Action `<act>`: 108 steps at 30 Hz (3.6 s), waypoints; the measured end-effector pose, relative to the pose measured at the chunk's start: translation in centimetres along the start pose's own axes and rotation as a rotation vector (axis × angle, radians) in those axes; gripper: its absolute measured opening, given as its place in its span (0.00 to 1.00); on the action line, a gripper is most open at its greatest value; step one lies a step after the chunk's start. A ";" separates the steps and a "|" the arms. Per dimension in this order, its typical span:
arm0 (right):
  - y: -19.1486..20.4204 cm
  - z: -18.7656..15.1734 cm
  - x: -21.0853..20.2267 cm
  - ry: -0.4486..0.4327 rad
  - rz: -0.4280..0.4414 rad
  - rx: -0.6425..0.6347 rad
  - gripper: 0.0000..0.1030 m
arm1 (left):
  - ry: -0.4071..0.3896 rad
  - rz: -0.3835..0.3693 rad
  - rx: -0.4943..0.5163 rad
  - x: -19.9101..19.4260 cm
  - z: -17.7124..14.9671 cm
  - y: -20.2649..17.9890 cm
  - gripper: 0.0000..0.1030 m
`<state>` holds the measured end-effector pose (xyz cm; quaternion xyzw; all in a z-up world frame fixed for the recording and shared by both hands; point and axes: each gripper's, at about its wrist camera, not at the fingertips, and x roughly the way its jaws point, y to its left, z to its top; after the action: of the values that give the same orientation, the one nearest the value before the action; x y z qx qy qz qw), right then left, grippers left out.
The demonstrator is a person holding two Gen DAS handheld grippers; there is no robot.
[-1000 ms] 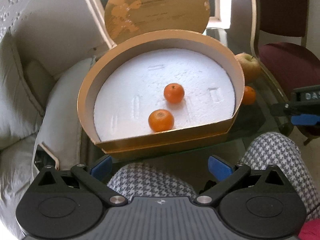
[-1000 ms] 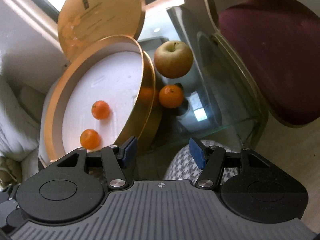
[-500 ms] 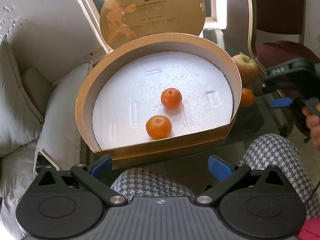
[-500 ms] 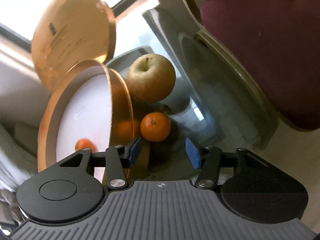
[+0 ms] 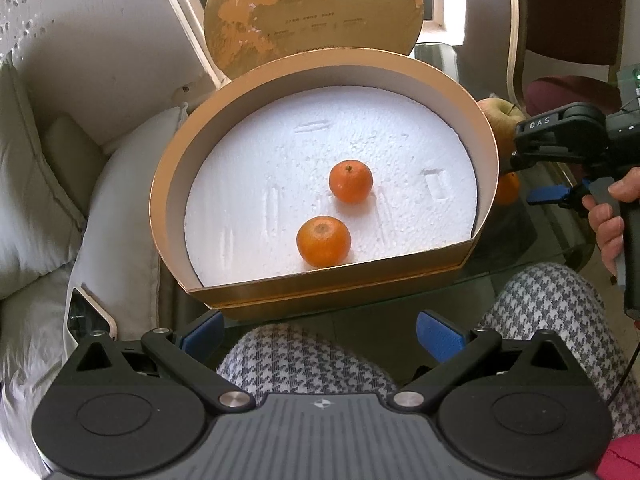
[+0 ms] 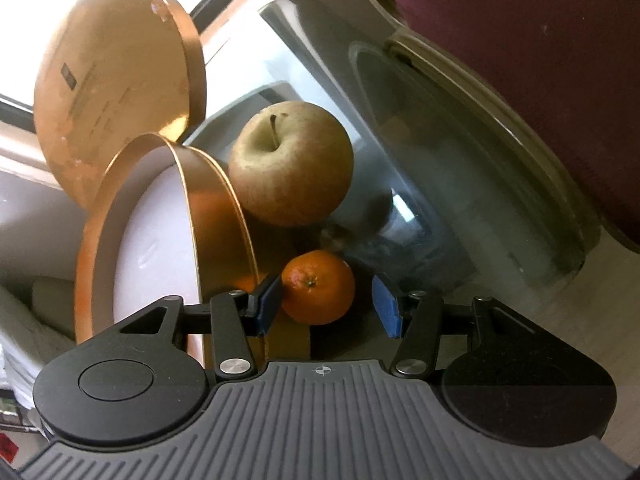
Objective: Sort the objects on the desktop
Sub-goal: 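Move the right gripper to the last mandarin beside the apple, then grasp the last mandarin with the right gripper and lift it, then set the third mandarin on the foam and open the right gripper, then move the right gripper toward the apple beside the box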
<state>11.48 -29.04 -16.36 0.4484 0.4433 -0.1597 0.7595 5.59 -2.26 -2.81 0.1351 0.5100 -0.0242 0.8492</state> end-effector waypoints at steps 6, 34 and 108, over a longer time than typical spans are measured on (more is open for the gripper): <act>-0.3 0.3 0.6 0.025 0.026 0.043 0.54 | 0.009 0.000 -0.003 0.2 0.1 0.0 1.00; 1.9 -3.4 -8.3 -0.075 0.026 -0.054 0.43 | -0.059 -0.048 -0.113 -1.5 -1.9 3.0 1.00; 5.0 -7.4 -11.7 -0.008 0.007 -0.328 0.77 | -0.050 0.008 -0.117 -2.6 -2.8 3.7 1.00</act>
<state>4.23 -21.98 -5.58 0.3194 0.4591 -0.0843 0.8247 2.64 1.76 -1.03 0.0865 0.4885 0.0056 0.8682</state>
